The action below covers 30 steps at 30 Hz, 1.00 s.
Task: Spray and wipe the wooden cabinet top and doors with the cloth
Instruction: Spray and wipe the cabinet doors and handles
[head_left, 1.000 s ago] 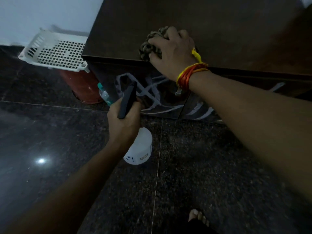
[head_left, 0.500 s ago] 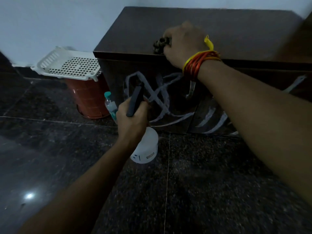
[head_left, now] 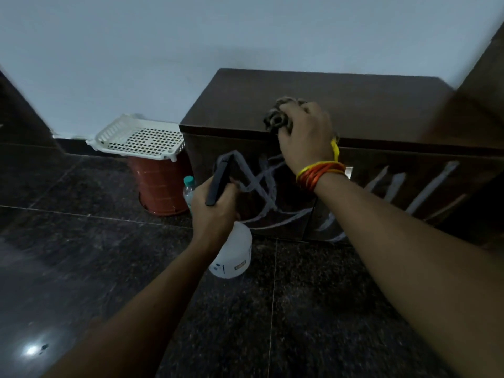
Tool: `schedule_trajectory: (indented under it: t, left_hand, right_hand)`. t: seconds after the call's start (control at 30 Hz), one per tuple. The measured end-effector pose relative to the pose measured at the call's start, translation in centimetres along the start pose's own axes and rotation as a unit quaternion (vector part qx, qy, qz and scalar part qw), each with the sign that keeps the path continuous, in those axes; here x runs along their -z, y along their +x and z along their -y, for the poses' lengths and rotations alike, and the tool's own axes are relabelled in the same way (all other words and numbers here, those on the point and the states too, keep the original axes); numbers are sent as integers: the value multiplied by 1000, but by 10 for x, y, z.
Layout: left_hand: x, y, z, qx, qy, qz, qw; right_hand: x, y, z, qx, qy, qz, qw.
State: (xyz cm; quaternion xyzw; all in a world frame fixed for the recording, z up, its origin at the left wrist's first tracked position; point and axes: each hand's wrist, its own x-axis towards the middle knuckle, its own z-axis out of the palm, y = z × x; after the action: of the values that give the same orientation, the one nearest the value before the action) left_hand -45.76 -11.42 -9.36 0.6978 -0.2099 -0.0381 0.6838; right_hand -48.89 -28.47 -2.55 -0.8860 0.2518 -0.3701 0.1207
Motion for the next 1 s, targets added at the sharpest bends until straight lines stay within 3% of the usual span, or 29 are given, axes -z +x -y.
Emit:
schedule_trajectory:
  t: [0.2,0.37,0.73,1.0]
  left_hand:
    - [6,-2,24,7,2,6,1000]
    - [17,-8,36,22,16,4,1000]
    - [26,-30,55,50,69,-23,996]
    - [12,-77,65,51,85,31,995]
  right_hand:
    - [-10,-30,1,-27,66,-115,991]
    - [-15,-48,-8,-42,82,-162,983]
    - [-1,-75,-24,-66,76,-150,984]
    - [2,-121,-37,-120,90,-112,982]
